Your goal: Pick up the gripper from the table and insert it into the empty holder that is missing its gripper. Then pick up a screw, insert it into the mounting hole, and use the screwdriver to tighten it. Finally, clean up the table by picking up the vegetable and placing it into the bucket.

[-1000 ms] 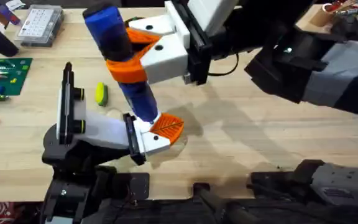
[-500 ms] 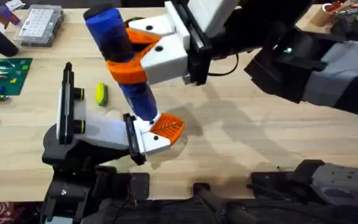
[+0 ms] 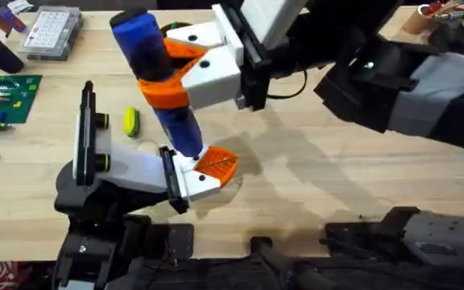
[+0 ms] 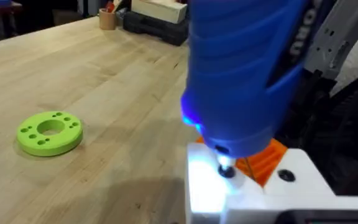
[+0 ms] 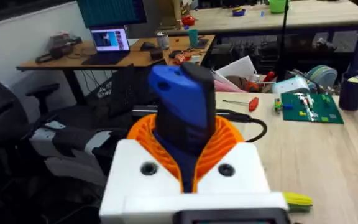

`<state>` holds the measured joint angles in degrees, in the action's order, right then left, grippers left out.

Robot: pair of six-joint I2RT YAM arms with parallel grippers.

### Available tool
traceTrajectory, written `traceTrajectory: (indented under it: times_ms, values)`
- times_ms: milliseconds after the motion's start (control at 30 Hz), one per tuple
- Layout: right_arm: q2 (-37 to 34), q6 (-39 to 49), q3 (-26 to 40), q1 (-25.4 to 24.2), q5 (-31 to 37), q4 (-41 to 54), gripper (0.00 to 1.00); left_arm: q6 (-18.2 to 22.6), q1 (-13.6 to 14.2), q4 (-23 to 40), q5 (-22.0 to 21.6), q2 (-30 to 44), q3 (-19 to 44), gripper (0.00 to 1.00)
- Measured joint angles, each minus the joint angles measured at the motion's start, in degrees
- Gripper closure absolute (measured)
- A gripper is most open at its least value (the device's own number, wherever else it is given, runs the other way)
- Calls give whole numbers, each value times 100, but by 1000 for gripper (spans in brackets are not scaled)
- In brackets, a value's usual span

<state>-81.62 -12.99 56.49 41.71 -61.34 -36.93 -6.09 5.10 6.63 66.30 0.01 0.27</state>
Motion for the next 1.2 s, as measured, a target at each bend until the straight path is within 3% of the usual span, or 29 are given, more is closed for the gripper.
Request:
traceTrajectory:
  times_ms: [333, 467, 567, 733, 1200]
  values:
    - [-4, -23, -4, -7, 0, -117, 931, -13, 0, -2, -15, 0, 0, 989]
    - [-110, -317, -50, -37, 84, -1368, 932, 4, 0, 0, -16, 0, 4, 989]
    - [-75, -560, 5, -177, 107, -1775, 932, 4, 0, 0, -15, 0, 4, 989]
    - [-72, -802, 178, -394, 105, -1788, 932, 4, 0, 0, -15, 0, 4, 989]
    - [-72, -686, 208, -402, -68, -1527, 932, 4, 0, 0, -15, 0, 4, 989]
